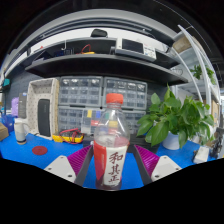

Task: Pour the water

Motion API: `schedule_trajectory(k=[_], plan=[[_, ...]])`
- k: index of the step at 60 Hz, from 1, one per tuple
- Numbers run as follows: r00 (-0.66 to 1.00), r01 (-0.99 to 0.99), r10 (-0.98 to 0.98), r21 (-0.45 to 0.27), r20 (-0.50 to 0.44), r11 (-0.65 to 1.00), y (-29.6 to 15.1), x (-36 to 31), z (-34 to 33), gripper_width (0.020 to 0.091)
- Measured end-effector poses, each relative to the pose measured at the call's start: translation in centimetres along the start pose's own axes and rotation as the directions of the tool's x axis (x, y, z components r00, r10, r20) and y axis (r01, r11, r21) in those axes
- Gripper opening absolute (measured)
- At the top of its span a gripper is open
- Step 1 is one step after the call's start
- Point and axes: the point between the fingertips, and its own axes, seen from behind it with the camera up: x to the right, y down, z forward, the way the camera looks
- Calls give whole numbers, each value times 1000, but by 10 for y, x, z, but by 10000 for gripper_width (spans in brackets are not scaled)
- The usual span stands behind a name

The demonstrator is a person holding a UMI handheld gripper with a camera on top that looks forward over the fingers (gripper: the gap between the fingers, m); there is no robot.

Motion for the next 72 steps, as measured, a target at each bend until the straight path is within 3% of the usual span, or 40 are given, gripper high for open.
schedule_trajectory(k=[5,9,10,13,14,15,21,34,49,62,72], plan=[[1000,17,-17,9,3,1000,-4,-1,8,764],[999,35,-35,23,12,999,-9,-4,11,644],[999,36,-36,19,15,999,-8,-5,12,570],[999,31,-32,14,23,999,-8,-8,12,527],[999,29,-30,11,22,1000,-8,-7,12,547],[999,27,-28,11,20,1000,-8,-7,12,486],[1000,4,-4,5,8,1000,-7,-7,13,370],[995,96,-96,-20,8,995,-9,-19,15,369],[881,465,-464,10,95,885,-46,-116,34,368],[576,799,-809,130,117,587,-74,-230,58,370],[322,918,-944,219,71,330,-86,-307,72,368]])
